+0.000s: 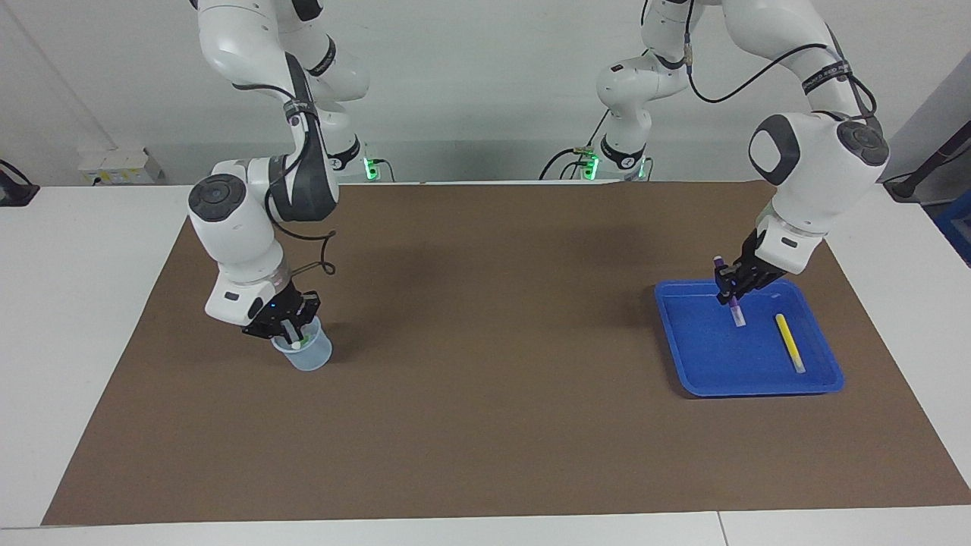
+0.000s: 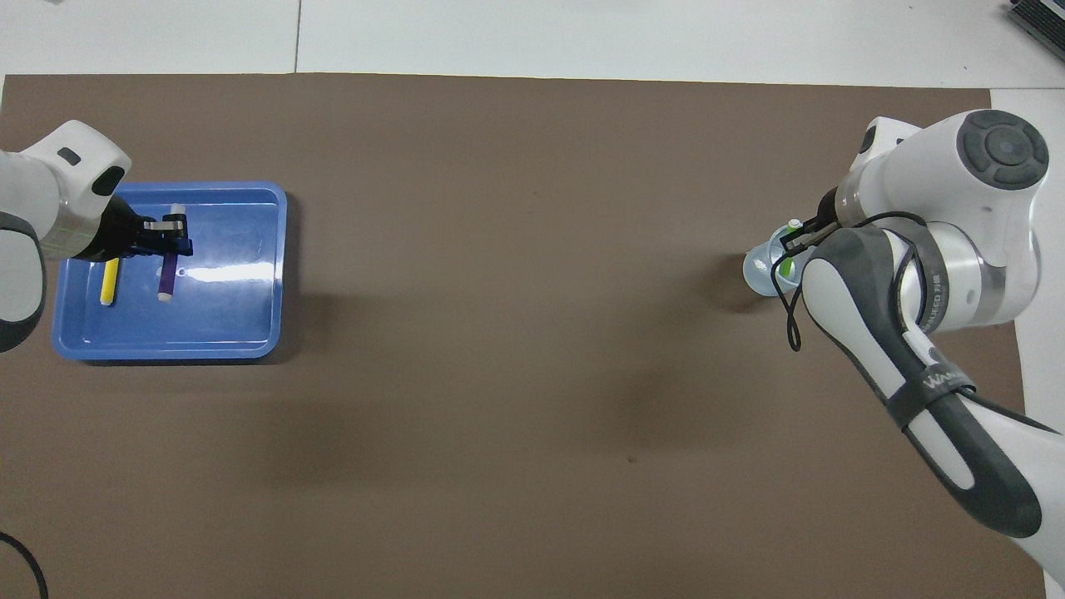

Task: Right arm passes pens to left for tray arrangement
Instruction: 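Lower the purple pen into the blue tray with the left gripper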

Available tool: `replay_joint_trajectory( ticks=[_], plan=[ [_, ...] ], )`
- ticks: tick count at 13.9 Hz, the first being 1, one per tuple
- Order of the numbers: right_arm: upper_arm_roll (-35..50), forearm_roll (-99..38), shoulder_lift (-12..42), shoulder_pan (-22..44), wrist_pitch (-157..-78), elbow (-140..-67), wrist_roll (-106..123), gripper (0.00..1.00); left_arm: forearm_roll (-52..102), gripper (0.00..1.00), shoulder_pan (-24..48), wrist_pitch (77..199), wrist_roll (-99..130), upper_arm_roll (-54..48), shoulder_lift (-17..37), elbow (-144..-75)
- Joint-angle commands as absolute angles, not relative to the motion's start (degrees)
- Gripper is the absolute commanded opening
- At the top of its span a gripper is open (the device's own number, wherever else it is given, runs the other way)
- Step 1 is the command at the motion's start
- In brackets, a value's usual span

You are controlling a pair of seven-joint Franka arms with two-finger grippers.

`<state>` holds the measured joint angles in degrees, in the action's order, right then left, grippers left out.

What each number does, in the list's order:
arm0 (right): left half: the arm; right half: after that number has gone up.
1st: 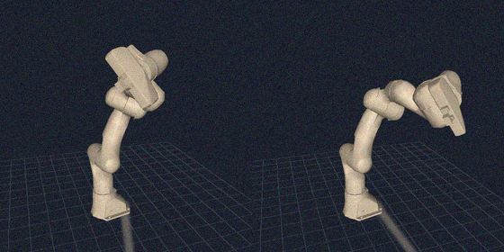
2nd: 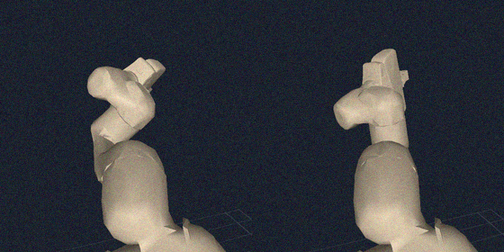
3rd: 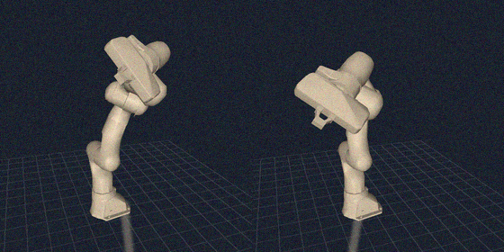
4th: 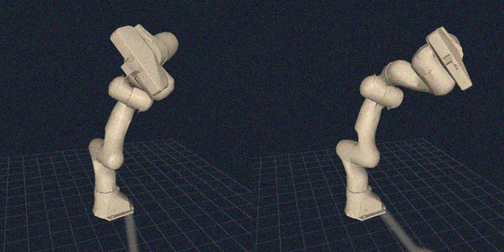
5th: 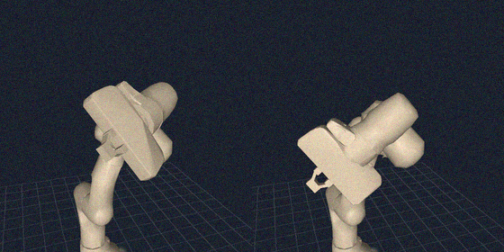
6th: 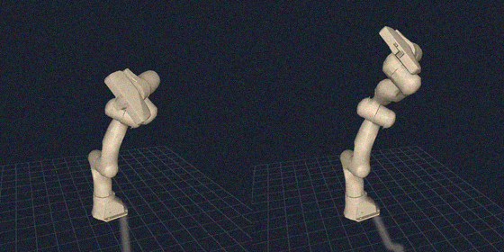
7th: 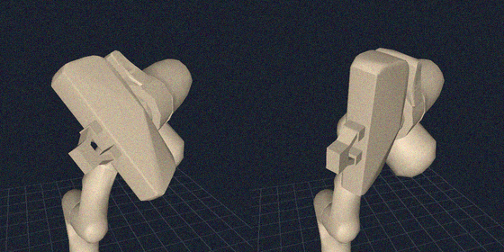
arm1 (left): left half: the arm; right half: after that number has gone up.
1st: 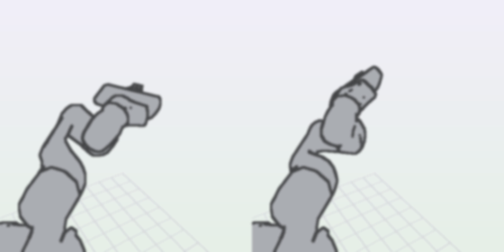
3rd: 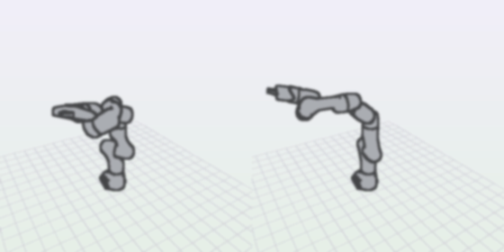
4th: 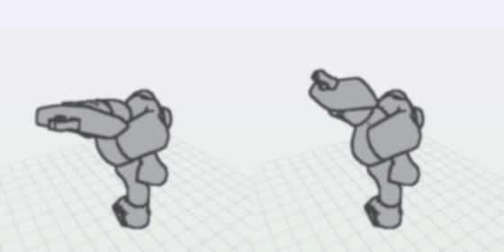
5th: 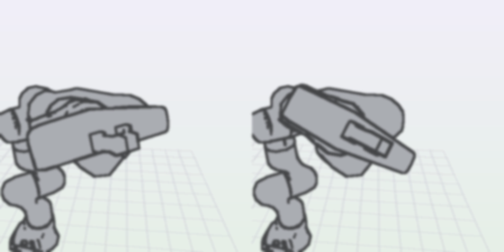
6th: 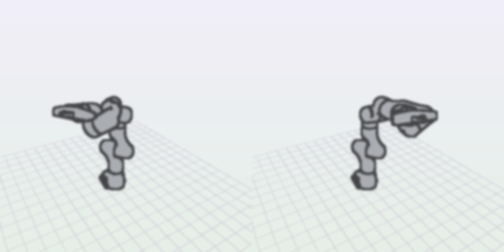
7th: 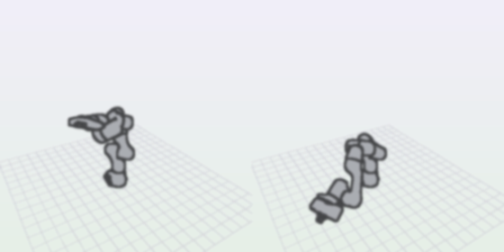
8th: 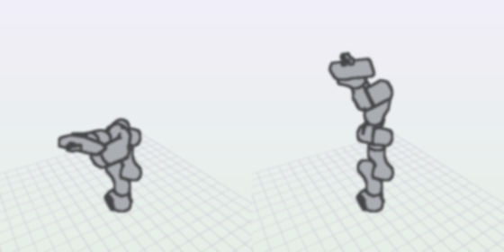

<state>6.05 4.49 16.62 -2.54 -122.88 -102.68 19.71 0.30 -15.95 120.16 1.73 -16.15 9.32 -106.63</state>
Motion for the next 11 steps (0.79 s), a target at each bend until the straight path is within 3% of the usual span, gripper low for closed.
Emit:
replay_joint_trajectory(
  ticks=[1, 3, 4, 5, 11],
  plan=[
    [6.77, 5.45, 16.79, -3.60, -123.13, -101.52, 20.30, 0.13, -4.21, 0.00, -17.83, 126.10, -3.68, -16.70, 13.52, -107.05],
    [6.86, 5.27, 16.87, -3.52, -123.13, -101.60, 20.13, 0.15, -4.48, 0.00, -20.03, 128.92, -6.23, -16.61, 16.16, -107.49],
    [6.86, 5.10, 17.05, -3.52, -123.31, -101.86, 19.34, 0.31, -4.57, 0.00, -21.00, 130.24, -6.76, -16.09, 17.22, -107.66],
    [6.86, 5.01, 17.14, -3.52, -123.48, -101.87, 18.29, 0.35, -4.57, 0.00, -21.88, 131.12, -6.85, -16.00, 17.84, -107.93],
    [6.77, 5.80, 17.40, -3.16, -124.63, -101.78, 17.40, 0.36, -10.37, 0.00, -23.29, 136.14, -8.00, -15.91, 21.18, -108.37]
  ],
)
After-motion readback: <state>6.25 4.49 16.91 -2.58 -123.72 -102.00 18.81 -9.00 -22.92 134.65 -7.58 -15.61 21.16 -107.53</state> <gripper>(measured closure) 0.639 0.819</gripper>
